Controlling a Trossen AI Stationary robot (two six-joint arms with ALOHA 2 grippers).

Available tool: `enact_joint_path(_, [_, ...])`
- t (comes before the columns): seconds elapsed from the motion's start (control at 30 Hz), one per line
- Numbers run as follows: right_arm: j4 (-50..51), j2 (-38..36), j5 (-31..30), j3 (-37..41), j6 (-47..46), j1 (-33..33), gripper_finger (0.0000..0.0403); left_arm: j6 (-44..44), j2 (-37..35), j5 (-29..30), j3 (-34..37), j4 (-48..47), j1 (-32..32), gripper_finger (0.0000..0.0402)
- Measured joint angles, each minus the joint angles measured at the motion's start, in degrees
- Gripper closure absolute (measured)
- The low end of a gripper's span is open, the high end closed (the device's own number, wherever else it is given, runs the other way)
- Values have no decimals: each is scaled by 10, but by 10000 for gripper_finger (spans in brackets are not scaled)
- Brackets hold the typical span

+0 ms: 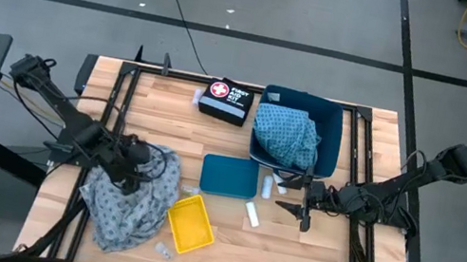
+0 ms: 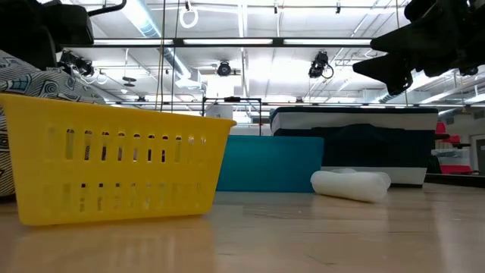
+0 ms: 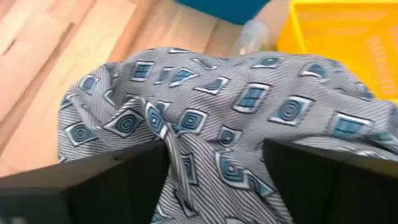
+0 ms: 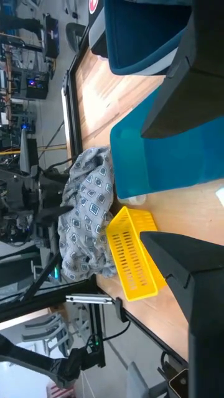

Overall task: Pick & place medical supplies in basket/bin
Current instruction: Put the gray patient gown into the white and blue bin

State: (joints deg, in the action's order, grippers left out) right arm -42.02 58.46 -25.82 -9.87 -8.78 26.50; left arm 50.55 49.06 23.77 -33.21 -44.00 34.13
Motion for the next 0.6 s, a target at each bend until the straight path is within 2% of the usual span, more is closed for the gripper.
enact_joint_path(0.1, [0,0,-3,0,0,0,140,-2,-13,-21,0,1,0,115])
enact_joint_path(0.3, [7,0,-25,0,0,0,140,-11,-13,-71,-3,37,3,111])
enact_joint_path(0.43, [9,0,-27,0,0,0,140,-59,5,-73,-46,35,14,111])
enact_joint_path(0.6, [15,0,-27,0,-9,0,140,-135,19,-120,-116,31,27,110])
